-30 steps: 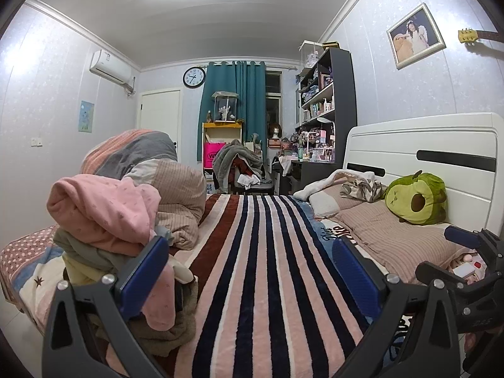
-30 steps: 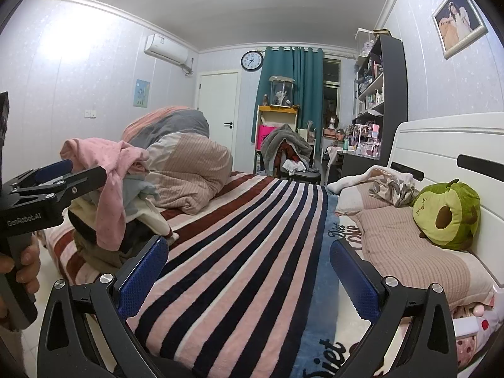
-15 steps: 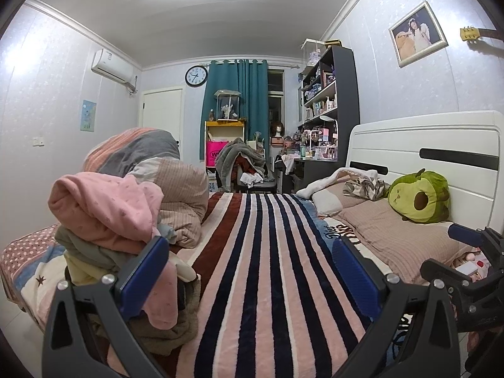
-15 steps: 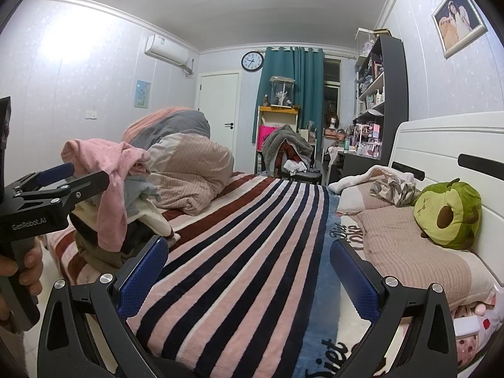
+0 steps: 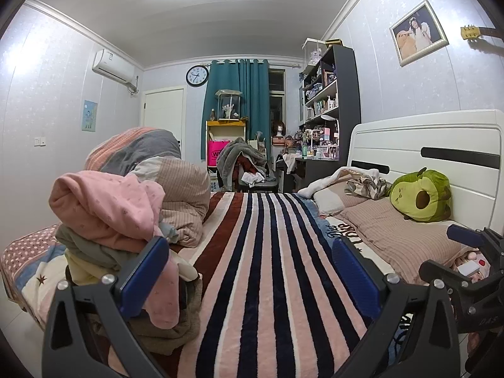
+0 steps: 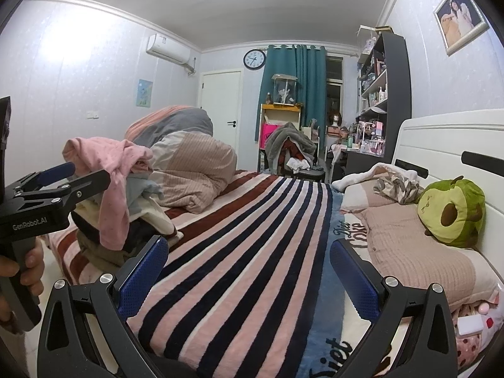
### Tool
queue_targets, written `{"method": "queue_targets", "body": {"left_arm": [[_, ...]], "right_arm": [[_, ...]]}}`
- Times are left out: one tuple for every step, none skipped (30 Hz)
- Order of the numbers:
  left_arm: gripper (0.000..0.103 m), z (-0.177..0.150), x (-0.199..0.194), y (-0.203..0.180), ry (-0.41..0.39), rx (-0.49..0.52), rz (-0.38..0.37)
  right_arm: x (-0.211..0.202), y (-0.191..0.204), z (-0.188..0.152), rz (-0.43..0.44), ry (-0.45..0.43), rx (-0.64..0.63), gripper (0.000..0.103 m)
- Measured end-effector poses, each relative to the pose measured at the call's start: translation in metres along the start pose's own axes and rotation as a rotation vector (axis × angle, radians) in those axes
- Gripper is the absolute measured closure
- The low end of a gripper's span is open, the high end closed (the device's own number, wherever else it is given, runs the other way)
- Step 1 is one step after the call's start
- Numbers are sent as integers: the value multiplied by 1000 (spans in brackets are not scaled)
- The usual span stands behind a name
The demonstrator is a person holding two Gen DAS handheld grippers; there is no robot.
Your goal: Fold small clothes
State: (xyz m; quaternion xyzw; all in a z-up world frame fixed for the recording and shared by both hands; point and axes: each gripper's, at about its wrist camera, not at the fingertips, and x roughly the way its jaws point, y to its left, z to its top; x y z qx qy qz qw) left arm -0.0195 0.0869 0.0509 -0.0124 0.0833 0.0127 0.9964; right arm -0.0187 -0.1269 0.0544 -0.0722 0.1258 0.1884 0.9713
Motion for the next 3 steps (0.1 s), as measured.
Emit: {"method": "queue_targets", "body": {"left_arm": [[1, -1, 0, 0, 1, 3, -3], [1, -1, 1, 0, 4, 5, -5], [1, -2, 1, 0, 6, 5, -1]], "right_arm": [[0, 0, -1, 0, 0, 0, 1], [1, 1, 0, 0, 0, 0, 1], [0, 0, -1, 0, 0, 0, 1]]}}
